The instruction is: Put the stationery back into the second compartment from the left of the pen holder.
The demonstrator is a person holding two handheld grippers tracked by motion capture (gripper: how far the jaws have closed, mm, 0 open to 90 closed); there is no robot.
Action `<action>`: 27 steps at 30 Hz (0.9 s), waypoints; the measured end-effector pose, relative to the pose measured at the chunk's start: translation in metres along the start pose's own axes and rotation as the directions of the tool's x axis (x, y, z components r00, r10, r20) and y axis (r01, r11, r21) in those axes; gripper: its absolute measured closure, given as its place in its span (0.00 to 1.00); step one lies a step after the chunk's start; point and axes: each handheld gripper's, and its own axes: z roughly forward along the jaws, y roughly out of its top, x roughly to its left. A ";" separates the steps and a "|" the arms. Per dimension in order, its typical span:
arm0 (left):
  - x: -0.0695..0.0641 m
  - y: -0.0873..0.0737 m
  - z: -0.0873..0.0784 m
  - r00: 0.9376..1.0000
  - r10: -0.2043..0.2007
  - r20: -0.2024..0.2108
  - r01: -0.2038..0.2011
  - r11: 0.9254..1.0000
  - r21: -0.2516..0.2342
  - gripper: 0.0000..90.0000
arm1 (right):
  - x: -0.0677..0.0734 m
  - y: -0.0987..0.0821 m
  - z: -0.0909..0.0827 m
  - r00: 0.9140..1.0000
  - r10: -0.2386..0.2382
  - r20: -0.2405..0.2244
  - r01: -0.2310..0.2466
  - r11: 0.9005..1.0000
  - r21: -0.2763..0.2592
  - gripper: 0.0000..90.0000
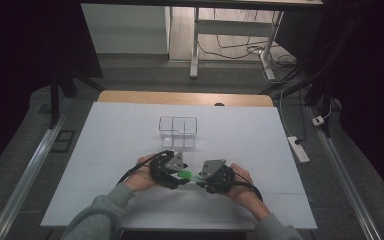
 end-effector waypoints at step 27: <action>0.018 -0.020 -0.018 0.926 -0.359 0.117 0.378 0.893 -0.244 0.42 | -0.008 -0.008 -0.006 0.987 0.130 0.094 -0.114 0.980 -0.164 0.72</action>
